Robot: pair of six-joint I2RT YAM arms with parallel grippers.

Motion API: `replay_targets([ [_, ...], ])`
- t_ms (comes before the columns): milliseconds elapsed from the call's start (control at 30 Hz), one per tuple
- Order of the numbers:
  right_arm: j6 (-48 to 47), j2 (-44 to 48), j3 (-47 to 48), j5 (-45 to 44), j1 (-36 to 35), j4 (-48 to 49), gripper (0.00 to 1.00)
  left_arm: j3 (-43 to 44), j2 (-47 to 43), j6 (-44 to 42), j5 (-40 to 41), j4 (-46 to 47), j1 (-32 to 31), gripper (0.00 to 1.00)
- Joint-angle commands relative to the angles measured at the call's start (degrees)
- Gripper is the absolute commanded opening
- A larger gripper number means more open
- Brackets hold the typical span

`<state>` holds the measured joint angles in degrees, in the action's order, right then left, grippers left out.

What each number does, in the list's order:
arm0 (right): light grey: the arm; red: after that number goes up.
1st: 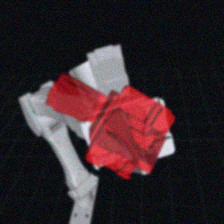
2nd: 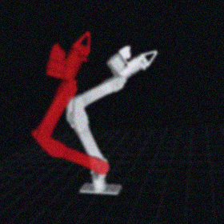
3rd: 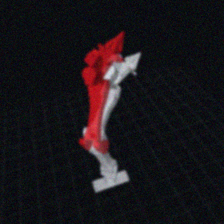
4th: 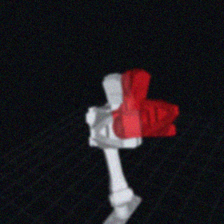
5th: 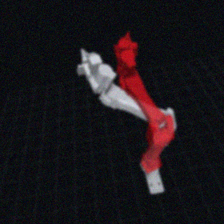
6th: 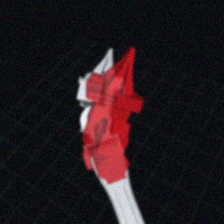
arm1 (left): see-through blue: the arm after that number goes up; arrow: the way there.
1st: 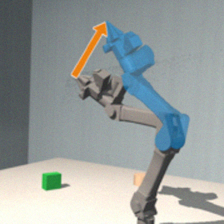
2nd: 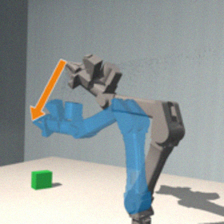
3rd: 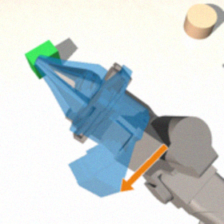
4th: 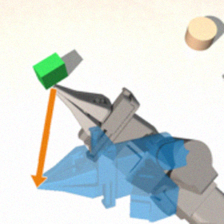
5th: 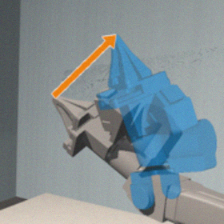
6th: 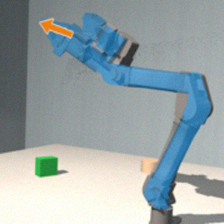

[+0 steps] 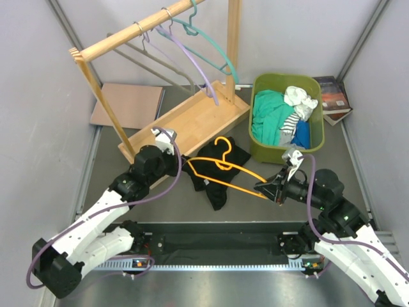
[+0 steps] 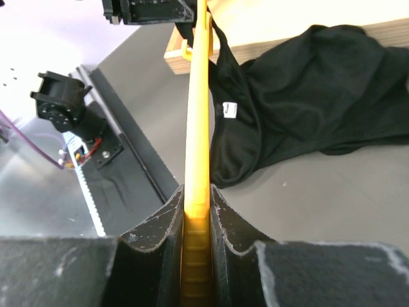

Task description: Place the tank top on the hanger

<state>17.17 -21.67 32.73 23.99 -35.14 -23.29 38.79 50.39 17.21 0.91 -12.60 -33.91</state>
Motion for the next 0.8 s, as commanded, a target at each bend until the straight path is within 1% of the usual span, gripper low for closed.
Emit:
replay_targets([
  [0,3.3,1.1,-1.2,3.4,-0.5,8.2,0.0,2.2,-3.1,-3.2,-3.6,1.0,-0.1,0.0],
  [33,3.2,0.8,-1.3,2.9,-0.5,8.3,0.0,1.8,-3.5,-3.2,-6.9,2.0,0.0,0.0],
  [100,2.7,0.1,-1.2,2.4,-0.5,8.8,0.0,1.6,-3.8,-2.6,-9.6,3.1,0.0,0.0],
  [233,2.9,-1.1,-2.4,0.9,-0.5,13.7,0.0,3.0,-2.9,-1.7,-16.3,4.0,0.0,0.0],
  [267,3.0,-1.4,-2.7,0.8,-0.5,14.6,0.0,3.3,-2.5,-0.8,-19.8,5.2,0.0,0.0],
  [367,3.3,-3.6,-3.6,0.7,-0.5,18.4,0.0,4.9,-1.0,0.5,-25.8,8.5,-0.4,0.0],
  [400,3.5,-4.7,-3.9,0.9,-0.5,19.5,0.0,5.6,-0.6,0.8,-26.7,8.7,-1.1,0.0],
  [433,3.7,-5.0,-4.4,1.0,-0.5,21.3,0.0,7.1,0.1,0.9,-27.1,8.9,-1.6,0.0],
  [533,4.4,-6.1,-5.0,1.1,-0.5,22.8,0.0,9.7,2.0,0.7,-27.3,9.6,-4.0,0.0],
  [633,4.2,-6.7,-5.0,1.1,-0.6,22.8,0.0,11.6,3.9,-0.9,-28.2,9.6,-6.9,0.0],
  [667,4.1,-6.7,-5.0,1.1,-0.6,22.8,0.0,11.9,4.1,-2.6,-27.9,9.1,-7.5,0.0],
  [767,3.6,-6.5,-4.9,0.8,-0.6,22.8,0.0,12.2,3.5,-5.2,-21.5,6.2,-8.4,0.0],
])
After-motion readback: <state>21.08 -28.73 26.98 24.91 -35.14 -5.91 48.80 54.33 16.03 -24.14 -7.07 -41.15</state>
